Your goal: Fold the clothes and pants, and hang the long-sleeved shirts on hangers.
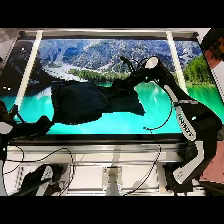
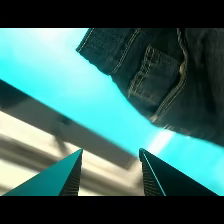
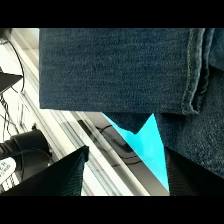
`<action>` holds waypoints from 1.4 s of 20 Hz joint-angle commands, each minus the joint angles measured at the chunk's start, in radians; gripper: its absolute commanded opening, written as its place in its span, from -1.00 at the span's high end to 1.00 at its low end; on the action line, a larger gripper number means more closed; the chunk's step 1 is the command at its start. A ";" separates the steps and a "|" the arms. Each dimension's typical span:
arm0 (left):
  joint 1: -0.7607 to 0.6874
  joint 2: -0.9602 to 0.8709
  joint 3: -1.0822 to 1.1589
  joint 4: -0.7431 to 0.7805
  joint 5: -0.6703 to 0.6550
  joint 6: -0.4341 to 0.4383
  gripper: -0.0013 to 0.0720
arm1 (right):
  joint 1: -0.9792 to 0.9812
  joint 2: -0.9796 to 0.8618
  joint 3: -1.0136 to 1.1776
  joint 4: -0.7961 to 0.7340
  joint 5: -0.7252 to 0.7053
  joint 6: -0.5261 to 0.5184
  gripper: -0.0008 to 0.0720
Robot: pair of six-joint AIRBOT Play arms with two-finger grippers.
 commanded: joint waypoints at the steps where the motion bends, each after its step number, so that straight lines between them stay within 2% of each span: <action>1: 0.002 -0.115 -0.016 -0.220 0.148 -0.026 -0.18 | 0.002 0.001 -0.001 -0.008 -0.025 0.016 -0.57; 2: 0.003 -0.161 -0.016 -0.262 0.176 -0.002 -0.18 | 0.002 0.002 -0.001 -0.008 -0.024 0.016 -0.57; 7: 0.003 -0.307 -0.017 -0.234 0.205 0.074 -0.16 | 0.000 0.002 0.035 -0.013 0.040 0.020 -0.57; 10: 0.003 -0.308 -0.017 -0.177 0.217 0.070 -0.16 | 0.000 0.002 0.086 -0.016 0.034 0.043 -0.57; 14: 0.003 -0.312 -0.017 -0.185 0.272 0.032 -0.16 | 0.000 0.002 0.145 -0.018 0.031 0.092 -0.57; 18: 0.002 -0.321 -0.017 -0.187 0.359 0.032 -0.13 | 0.004 0.002 0.146 -0.016 0.035 0.125 -0.57; 23: -0.006 -0.404 -0.017 -0.198 0.372 0.032 -0.12 | 0.023 0.002 0.146 -0.016 0.032 0.133 -0.54; 24: -0.010 -0.422 -0.017 -0.198 0.376 0.032 -0.06 | 0.022 0.002 0.146 -0.016 0.033 0.134 -0.54; 25: -0.019 -0.433 -0.017 -0.201 0.387 0.033 0.12 | 0.022 0.002 0.146 -0.017 0.033 0.143 -0.54; 27: -0.034 -0.439 -0.017 -0.227 0.421 0.033 0.13 | 0.022 0.002 0.146 -0.018 0.032 0.144 -0.54; 28: -0.039 -0.437 -0.017 -0.245 0.431 0.036 0.27 | 0.022 0.001 0.146 -0.019 0.033 0.144 -0.54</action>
